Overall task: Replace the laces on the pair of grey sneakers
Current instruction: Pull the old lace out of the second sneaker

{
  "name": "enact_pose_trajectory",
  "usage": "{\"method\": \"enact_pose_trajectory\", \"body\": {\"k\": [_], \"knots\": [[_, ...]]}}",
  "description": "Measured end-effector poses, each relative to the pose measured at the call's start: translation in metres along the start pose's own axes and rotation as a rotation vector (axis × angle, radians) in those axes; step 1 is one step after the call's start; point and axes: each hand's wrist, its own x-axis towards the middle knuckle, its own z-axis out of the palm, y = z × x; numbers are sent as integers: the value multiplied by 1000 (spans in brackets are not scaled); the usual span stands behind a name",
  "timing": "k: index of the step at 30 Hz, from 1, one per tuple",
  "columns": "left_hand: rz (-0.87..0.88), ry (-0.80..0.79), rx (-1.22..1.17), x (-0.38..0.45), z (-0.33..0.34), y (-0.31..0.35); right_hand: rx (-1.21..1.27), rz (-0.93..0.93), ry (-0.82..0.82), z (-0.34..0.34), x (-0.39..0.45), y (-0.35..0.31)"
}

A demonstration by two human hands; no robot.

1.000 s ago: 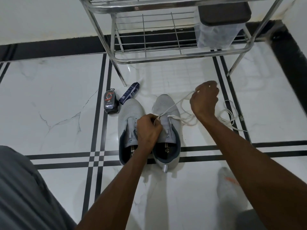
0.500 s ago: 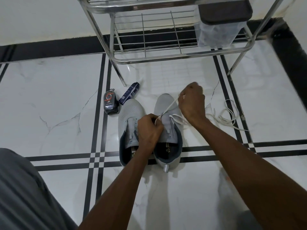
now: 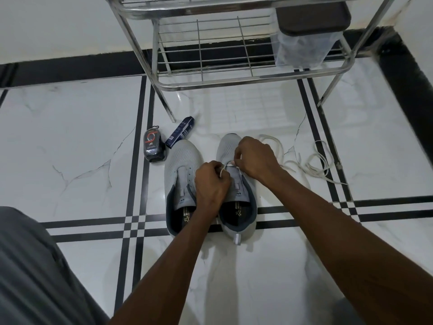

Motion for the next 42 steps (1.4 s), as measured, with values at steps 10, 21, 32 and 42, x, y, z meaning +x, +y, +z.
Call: {"method": "enact_pose_trajectory", "body": {"k": [10, 21, 32, 42], "knots": [[-1, -9, -9, 3, 2, -1, 44, -22, -129, -3, 0, -5], [-5, 6, -41, 2, 5, -8, 296, 13, -168, -16, 0, 4], [172, -101, 158, 22, 8, -5, 435, 111, 122, -35, -2, 14], [296, -232, 191, 48, 16, 0, 247, 279, -368, -20, -34, -14]]}}
